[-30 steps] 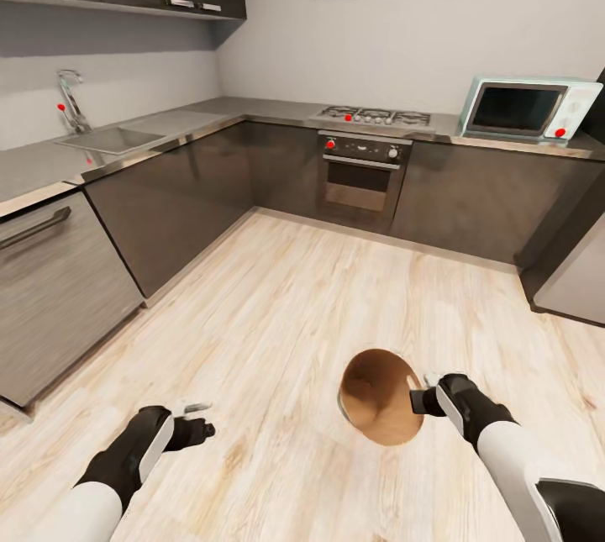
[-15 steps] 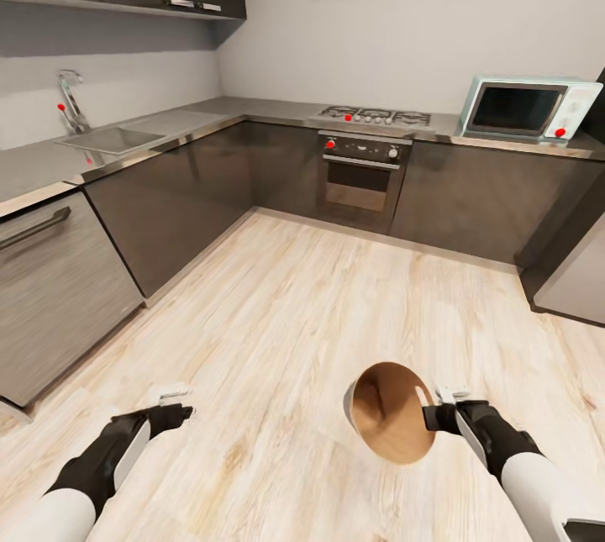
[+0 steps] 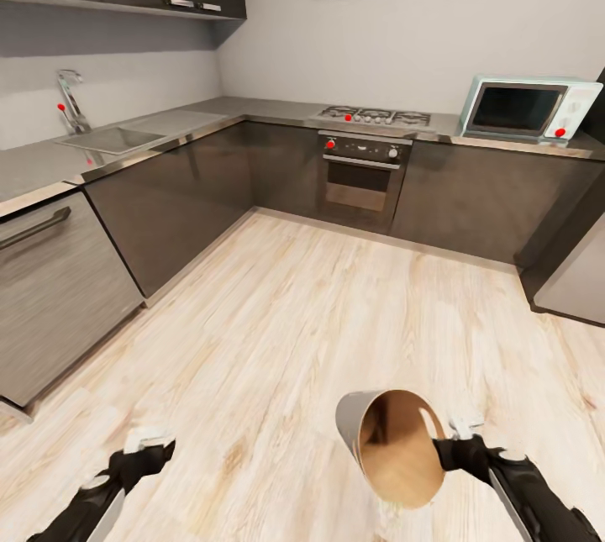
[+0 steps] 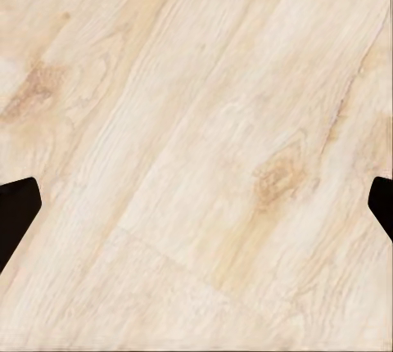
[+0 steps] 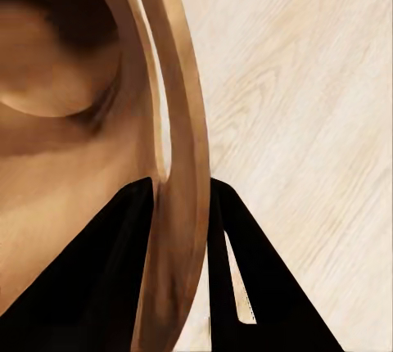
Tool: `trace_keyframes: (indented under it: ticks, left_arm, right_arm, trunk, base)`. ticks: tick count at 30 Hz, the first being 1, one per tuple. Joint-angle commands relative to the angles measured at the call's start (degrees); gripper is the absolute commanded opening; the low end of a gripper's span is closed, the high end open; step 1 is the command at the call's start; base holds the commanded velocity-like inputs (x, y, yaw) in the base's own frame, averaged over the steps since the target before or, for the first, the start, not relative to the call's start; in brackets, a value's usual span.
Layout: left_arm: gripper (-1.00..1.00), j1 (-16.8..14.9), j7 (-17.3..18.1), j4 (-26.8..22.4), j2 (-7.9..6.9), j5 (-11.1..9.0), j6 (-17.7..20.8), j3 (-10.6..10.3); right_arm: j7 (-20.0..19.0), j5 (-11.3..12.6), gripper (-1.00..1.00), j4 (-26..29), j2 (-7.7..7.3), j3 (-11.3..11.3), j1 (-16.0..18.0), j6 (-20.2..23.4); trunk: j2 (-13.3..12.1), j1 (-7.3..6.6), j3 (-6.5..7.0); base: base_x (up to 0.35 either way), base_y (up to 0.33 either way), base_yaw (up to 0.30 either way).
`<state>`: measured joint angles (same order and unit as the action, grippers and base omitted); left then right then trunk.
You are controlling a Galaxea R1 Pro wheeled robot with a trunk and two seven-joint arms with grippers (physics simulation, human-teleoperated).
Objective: Put the three can of soda from the living room inside the tash can in the kitchen.
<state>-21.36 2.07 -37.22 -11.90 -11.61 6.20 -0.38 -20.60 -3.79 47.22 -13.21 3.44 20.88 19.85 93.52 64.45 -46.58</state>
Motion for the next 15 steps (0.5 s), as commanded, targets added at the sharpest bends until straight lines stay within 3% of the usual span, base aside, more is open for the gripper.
trace_keyframes:
  ticks: [1,4,6,9,15]
  left_arm:
    - [1.0,2.2,1.0,0.0,-0.03,0.0,-3.2,0.1]
    - [1.0,6.6,4.1,0.1,-0.42,-0.1,-11.5,0.5]
    - [1.0,8.0,4.8,0.3,-0.66,-0.1,-13.9,0.6]
    - [1.0,12.3,5.7,0.8,-1.29,-0.4,-19.9,0.7]
    - [1.0,15.0,6.0,1.0,-1.5,-0.5,-23.6,0.7]
  right_arm:
    - [-0.6,0.6,-1.0,1.5,-0.05,0.2,-1.9,-1.9]
    - [-1.1,0.8,-1.0,3.0,-0.21,0.9,-4.8,-6.1]
    - [-1.5,0.9,-1.0,3.3,-0.29,1.7,-6.1,-7.1]
    - [-3.8,1.1,-1.0,3.7,-0.23,5.2,-10.2,-12.7]
    - [-5.4,1.2,-1.0,3.8,0.1,7.6,-14.4,-17.2]
  trunk:
    - [0.0,0.0,0.02]
    - [0.0,0.0,0.02]
    - [0.0,0.0,0.02]
    - [0.0,0.0,0.02]
    - [0.0,0.0,0.02]
  base:
    - [0.0,0.0,0.0]
    - [0.0,0.0,0.0]
    - [0.0,0.0,0.0]
    - [0.0,0.0,0.0]
    - [0.0,0.0,0.0]
